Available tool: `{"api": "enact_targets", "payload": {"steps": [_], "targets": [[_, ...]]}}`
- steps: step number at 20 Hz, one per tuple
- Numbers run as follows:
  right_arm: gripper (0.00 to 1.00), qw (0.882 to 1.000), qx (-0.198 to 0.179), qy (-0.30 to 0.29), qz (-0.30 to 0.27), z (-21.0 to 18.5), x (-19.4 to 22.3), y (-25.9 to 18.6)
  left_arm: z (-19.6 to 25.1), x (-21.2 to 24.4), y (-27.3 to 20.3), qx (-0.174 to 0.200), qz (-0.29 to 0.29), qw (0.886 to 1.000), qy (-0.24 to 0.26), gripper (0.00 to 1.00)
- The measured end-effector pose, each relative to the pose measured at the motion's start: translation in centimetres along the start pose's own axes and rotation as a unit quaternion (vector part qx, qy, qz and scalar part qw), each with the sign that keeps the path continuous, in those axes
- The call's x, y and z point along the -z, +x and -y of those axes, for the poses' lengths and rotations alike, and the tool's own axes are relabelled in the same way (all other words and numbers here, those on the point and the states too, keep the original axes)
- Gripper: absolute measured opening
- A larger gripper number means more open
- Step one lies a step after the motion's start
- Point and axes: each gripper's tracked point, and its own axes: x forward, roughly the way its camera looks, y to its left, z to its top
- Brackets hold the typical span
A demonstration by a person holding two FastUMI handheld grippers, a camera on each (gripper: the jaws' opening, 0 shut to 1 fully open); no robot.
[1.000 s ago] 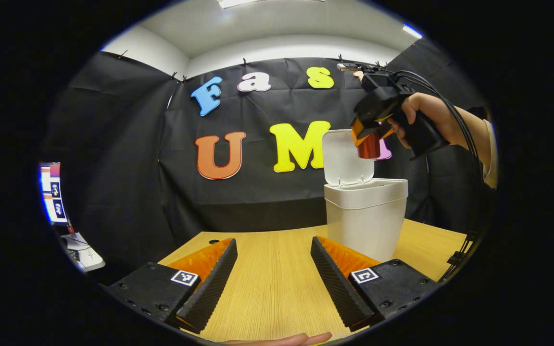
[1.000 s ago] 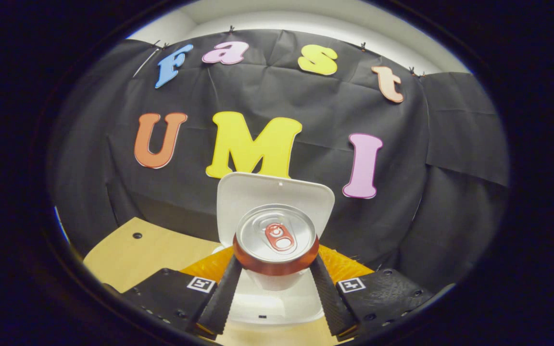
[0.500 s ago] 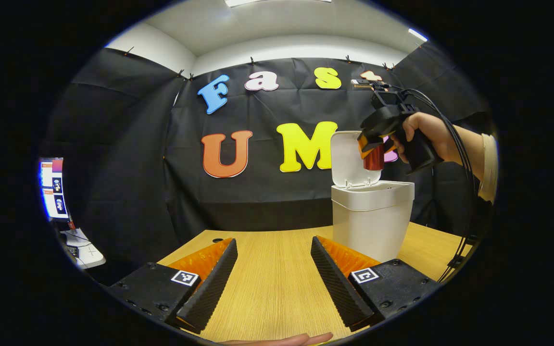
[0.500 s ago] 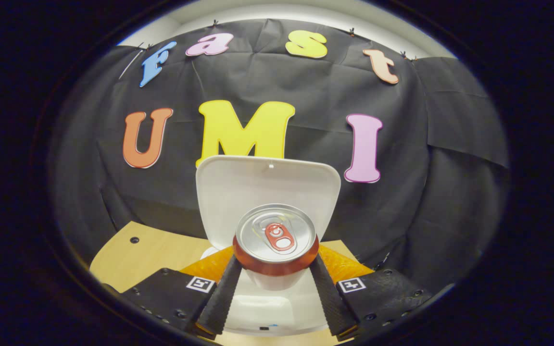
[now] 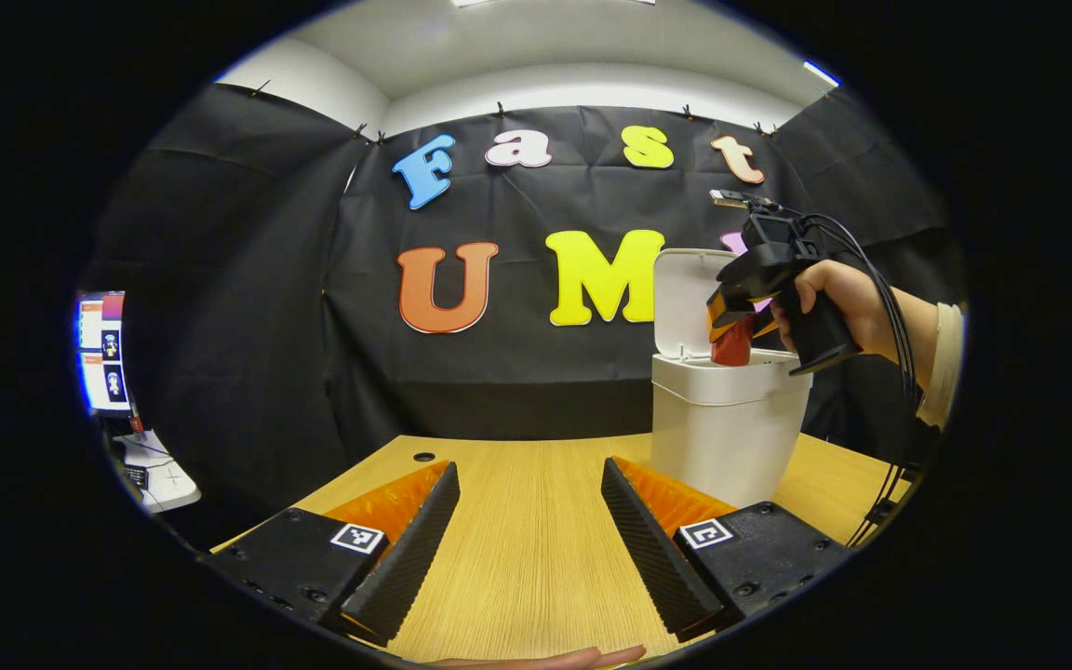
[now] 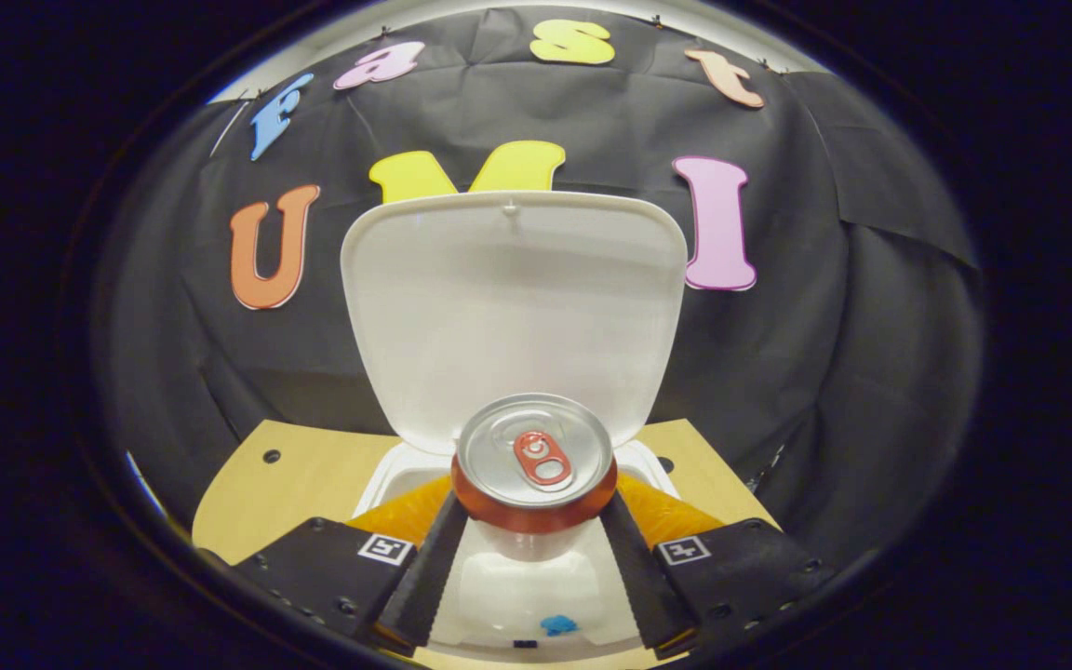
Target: Press the lid of the desktop garbage bin to open it, pick up the crumpled paper on the desktop and throw it into the bin, then pick up the pop can on the desktop and drop it into the bin, and finally close the garbage bin lid.
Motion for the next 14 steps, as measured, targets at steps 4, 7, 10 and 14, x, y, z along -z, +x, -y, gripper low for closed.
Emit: {"api": "enact_targets", "payload": {"steps": [4, 7, 10, 14], "targets": [[0.80, 1.000, -0.008, -0.004, 0.017, -0.1, -1.2, -1.1, 0.2, 0.2, 0.1, 0.002, -0.003, 1.000, 0.000, 0.99], [0.80, 0.999, -0.013, -0.012, 0.034, 0.0, -2.6, -2.8, 0.1, 0.1, 0.1, 0.002, -0.002, 1.000, 0.002, 0.99], [0.82, 0.998, -0.027, -0.013, 0.055, -0.2, -4.8, -4.5, -0.5, 0.2, 0.2, -0.007, -0.006, 1.000, 0.001, 0.99], [0.84, 0.991, -0.037, -0.041, 0.121, 0.1, -9.7, -7.5, -1.1, 0.5, 0.4, -0.014, -0.012, 1.000, 0.000, 0.99]]}}
